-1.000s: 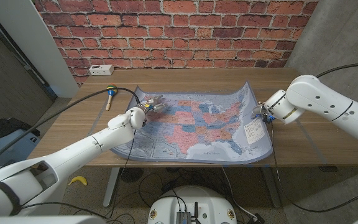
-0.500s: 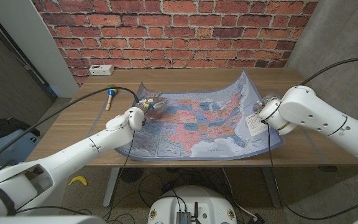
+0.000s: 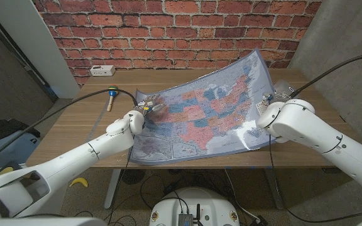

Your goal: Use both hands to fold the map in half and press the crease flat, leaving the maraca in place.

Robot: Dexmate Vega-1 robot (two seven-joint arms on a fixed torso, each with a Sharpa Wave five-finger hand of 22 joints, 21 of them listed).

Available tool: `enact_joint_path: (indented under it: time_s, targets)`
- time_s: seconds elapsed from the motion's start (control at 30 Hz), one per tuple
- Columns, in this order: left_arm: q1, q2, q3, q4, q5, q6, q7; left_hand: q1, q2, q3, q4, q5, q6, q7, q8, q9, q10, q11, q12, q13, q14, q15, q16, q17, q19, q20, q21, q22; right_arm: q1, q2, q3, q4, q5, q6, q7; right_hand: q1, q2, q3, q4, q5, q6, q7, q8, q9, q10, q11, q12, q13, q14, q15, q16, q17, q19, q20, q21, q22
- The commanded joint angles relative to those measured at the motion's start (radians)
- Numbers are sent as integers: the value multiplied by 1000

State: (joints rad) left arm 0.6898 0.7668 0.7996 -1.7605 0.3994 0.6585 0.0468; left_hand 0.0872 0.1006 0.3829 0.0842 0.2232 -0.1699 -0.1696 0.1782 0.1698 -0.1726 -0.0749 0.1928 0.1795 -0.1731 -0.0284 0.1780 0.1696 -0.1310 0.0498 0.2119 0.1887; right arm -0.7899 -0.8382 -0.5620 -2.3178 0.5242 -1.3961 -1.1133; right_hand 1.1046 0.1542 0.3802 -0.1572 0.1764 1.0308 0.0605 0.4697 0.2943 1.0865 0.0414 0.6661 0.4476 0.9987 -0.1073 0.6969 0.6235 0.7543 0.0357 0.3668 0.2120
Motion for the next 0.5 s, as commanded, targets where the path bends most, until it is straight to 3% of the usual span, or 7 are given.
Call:
enact_joint_path:
  time_s: [0.03, 0.3, 0.5]
  targets:
    - [17, 12, 2, -24, -6, 42, -1, -2, -8, 0, 1, 5, -21, 3, 4, 5, -62, -3, 4, 3, -74, -11, 0, 3, -10, -1, -2, 4, -24, 21, -7, -19, -175, 0, -4, 4, -14, 13, -2, 5, 29, 15, 15, 55, 14, 0, 14, 12, 25, -12, -7, 5, 13, -2, 11, 3]
    - [5, -1, 22, -1, -19, 49, -22, 5, -25, -6, -9, 3, -25, 5, 3, 5, -69, -5, 2, 3, -80, -9, -2, 3, -18, -2, -5, 3, -38, 60, 0, -23, -265, 0, -4, 5, -28, 24, -6, 9, 37, 14, 30, 69, 29, -10, 35, 33, 52, -15, -13, 6, 33, -3, 28, 4]
    - [-28, -21, 59, 44, -34, 58, -80, 15, -49, -14, -25, 1, -39, 13, 0, 5, -82, -6, -1, 3, -84, 1, -2, 2, -20, -3, -6, 1, 14, 6, -36, -59, -165, 0, -4, -3, -45, 29, -5, 12, 50, 13, 44, 81, 41, -13, 51, 50, 75, -16, -16, 9, 49, -4, 41, 5]
